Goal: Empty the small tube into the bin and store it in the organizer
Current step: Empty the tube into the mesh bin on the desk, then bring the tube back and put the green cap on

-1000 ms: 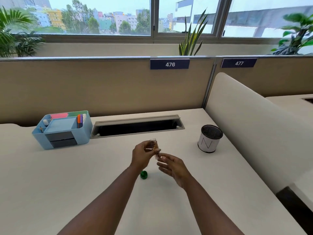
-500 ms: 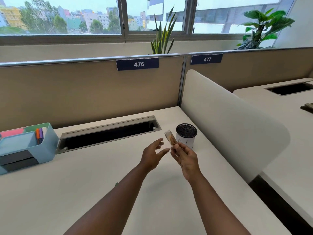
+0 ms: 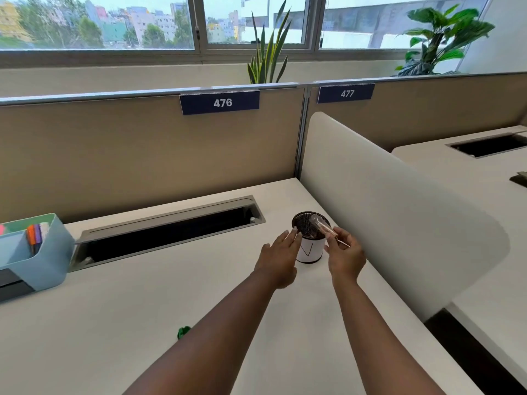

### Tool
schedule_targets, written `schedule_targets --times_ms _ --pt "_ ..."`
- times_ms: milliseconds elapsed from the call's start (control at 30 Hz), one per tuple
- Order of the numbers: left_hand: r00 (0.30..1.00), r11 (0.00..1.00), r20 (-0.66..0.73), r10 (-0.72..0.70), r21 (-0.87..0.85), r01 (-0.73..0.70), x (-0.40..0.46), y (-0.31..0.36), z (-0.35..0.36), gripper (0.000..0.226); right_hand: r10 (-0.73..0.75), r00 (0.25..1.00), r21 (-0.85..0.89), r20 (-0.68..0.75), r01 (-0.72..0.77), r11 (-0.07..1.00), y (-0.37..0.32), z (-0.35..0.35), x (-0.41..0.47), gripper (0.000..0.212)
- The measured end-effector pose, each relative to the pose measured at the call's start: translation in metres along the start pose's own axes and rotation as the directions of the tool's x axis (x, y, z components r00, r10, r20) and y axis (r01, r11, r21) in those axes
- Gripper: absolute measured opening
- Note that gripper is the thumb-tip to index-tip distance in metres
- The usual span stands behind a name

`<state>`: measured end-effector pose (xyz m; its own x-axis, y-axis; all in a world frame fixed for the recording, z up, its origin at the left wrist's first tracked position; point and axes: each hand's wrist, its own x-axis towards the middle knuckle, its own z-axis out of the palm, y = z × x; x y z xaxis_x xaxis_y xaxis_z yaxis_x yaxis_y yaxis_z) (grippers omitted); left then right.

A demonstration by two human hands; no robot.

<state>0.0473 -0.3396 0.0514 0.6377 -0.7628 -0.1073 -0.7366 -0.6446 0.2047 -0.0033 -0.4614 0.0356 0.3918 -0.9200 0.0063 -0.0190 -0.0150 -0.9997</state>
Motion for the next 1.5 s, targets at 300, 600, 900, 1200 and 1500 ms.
schedule_targets --times_ms 300,600,900,1200,1500 --pt "1.000 0.999 -0.005 0.000 0.037 0.000 0.016 0.012 0.009 0.075 -0.232 0.972 -0.171 0.022 0.232 0.958 0.006 0.003 0.011 0.024" --pt "0.999 0.998 0.030 -0.009 0.065 0.007 0.020 0.011 -0.003 0.079 -0.389 0.908 -0.315 0.157 0.419 0.852 0.007 0.005 0.012 0.033" --pt "0.998 0.999 0.060 -0.027 0.041 0.025 0.019 0.012 -0.003 0.082 -0.415 0.895 -0.297 0.164 0.446 0.844 0.008 0.005 0.009 0.034" --pt "1.000 0.993 0.028 -0.005 -0.117 0.008 0.011 0.004 0.001 0.084 -0.173 0.983 -0.001 -0.069 0.173 0.985 -0.006 0.005 -0.001 0.030" --pt "0.907 0.328 -0.041 -0.419 -0.938 0.109 -0.028 -0.021 -0.032 0.045 0.212 0.928 0.461 0.307 -0.340 0.820 -0.029 0.037 -0.051 0.031"
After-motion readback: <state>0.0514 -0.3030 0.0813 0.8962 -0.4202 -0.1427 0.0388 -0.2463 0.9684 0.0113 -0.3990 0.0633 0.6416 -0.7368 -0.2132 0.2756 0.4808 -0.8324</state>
